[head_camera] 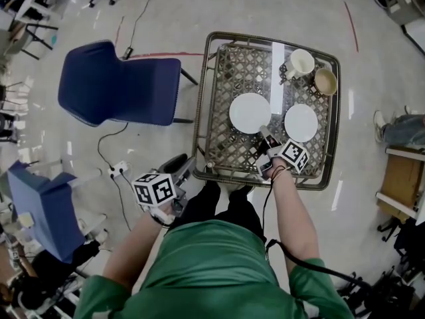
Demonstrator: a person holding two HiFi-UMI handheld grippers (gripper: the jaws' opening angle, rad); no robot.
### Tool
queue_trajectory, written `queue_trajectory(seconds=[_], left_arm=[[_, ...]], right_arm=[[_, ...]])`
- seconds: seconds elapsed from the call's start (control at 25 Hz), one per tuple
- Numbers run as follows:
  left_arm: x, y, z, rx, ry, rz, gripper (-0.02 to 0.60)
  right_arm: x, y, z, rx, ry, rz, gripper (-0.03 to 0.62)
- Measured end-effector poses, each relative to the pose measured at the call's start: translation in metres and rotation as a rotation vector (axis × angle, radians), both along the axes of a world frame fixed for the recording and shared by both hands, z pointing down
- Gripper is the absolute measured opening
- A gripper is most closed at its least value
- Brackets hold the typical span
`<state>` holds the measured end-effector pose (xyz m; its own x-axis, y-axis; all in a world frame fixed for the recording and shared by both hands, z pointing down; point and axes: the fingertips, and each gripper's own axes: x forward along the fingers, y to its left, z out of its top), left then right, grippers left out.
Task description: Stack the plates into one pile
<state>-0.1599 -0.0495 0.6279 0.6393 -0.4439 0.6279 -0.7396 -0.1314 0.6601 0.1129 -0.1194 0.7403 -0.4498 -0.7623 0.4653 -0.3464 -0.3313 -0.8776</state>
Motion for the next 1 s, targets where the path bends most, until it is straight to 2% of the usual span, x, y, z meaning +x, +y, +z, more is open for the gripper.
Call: queue_trajectory(seconds=[0.24, 0.28, 0.4, 0.56, 0.72, 0.88, 1.0], left_arm=[[0.007, 0.000, -0.001, 0.006, 0.008, 0.008, 0.170], [0.009, 0.000, -0.001, 0.007, 0.007, 0.009, 0.170], [0.012, 0.000, -0.001, 0.008, 0.006, 0.011, 0.169], [0.014, 0.003, -0.002, 0.011, 0.008, 0.011, 0.170], [0.021, 0.008, -0.003, 0.017, 0.011, 0.016, 0.170], [0.022, 0.012, -0.006, 0.020, 0.013, 0.018, 0.170], [0.019, 0.013, -0.006, 0.021, 0.010, 0.016, 0.170]], right_arm=[[-0.003, 0.004, 0.008, -0.041, 0.063, -0.042, 0.031], [-0.003, 0.005, 0.009, -0.046, 0.067, -0.046, 0.040], [-0.003, 0.007, 0.011, -0.057, 0.079, -0.071, 0.140], [-0.008, 0.011, 0.010, -0.050, 0.124, -0.132, 0.192], [-0.010, 0.013, 0.012, -0.067, 0.216, -0.205, 0.207], [-0.011, 0.014, 0.013, -0.101, 0.245, -0.210, 0.250], [-0.011, 0.012, 0.008, -0.099, 0.249, -0.206, 0.252]])
